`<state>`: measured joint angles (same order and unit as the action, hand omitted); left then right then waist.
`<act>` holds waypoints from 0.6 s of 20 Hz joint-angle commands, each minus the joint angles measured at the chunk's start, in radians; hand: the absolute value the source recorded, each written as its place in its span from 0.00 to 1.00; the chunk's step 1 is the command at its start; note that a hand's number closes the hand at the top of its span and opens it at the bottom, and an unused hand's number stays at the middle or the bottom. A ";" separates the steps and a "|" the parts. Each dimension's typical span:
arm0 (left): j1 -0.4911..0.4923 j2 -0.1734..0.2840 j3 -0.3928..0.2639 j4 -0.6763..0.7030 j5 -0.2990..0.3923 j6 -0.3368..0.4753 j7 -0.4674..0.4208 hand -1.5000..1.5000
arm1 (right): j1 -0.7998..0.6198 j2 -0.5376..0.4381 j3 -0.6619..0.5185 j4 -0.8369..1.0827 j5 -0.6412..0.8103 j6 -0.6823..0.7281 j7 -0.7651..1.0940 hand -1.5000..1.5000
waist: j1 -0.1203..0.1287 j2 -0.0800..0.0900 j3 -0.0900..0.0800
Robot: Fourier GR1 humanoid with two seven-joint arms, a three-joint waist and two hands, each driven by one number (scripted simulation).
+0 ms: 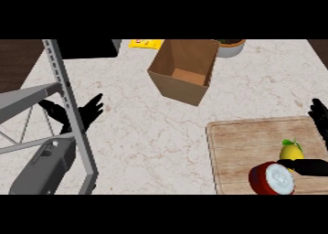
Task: Pick the can from the cutting board and place it in the cardboard box
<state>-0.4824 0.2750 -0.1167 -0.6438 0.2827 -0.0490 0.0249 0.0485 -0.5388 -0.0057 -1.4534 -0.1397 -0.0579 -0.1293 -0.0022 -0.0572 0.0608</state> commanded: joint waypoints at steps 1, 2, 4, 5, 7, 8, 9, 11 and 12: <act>0.016 0.244 0.009 -0.039 -0.135 0.166 -0.119 0.50 | 0.127 0.041 -0.019 -0.042 -0.033 -0.004 -0.090 0.00 | -0.021 0.006 -0.048; 0.000 0.239 0.009 -0.050 -0.146 0.198 -0.110 0.50 | 0.137 0.054 -0.018 -0.049 -0.031 -0.011 -0.114 0.00 | -0.016 0.008 -0.048; 0.028 0.227 0.002 -0.058 -0.165 0.226 -0.127 0.50 | 0.175 -0.001 -0.017 -0.084 0.001 0.018 -0.149 0.00 | -0.011 0.011 -0.053; 0.038 0.218 -0.006 -0.072 -0.177 0.246 -0.118 0.50 | 0.193 -0.022 -0.025 -0.090 0.027 0.004 -0.154 0.00 | -0.002 0.009 -0.053; 0.040 0.211 -0.007 -0.082 -0.185 0.282 -0.111 0.50 | 0.221 -0.088 -0.035 -0.106 0.077 0.007 -0.160 0.00 | 0.000 0.017 -0.057; 0.032 0.194 -0.023 -0.102 -0.195 0.299 -0.088 0.50 | 0.232 -0.120 -0.040 -0.101 0.106 0.004 -0.156 0.00 | 0.008 0.016 -0.056; 0.035 0.192 -0.016 -0.102 -0.195 0.292 -0.098 0.50 | 0.253 -0.157 -0.021 -0.116 0.150 0.010 -0.138 0.00 | 0.010 0.018 -0.060; 0.026 0.187 -0.017 -0.115 -0.215 0.303 -0.078 0.50 | 0.270 -0.219 -0.002 -0.120 0.185 0.052 -0.104 0.00 | 0.028 0.023 -0.060; 0.019 0.181 -0.023 -0.132 -0.225 0.296 -0.070 0.50 | 0.273 -0.230 0.012 -0.110 0.206 0.055 -0.085 0.00 | 0.044 0.026 -0.058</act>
<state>-0.4647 0.2593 -0.0931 -0.7024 0.1901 0.1899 0.0889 0.2811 -0.6873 -0.0176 -1.5541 -0.0085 -0.0299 -0.2437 0.0138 -0.0592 0.0517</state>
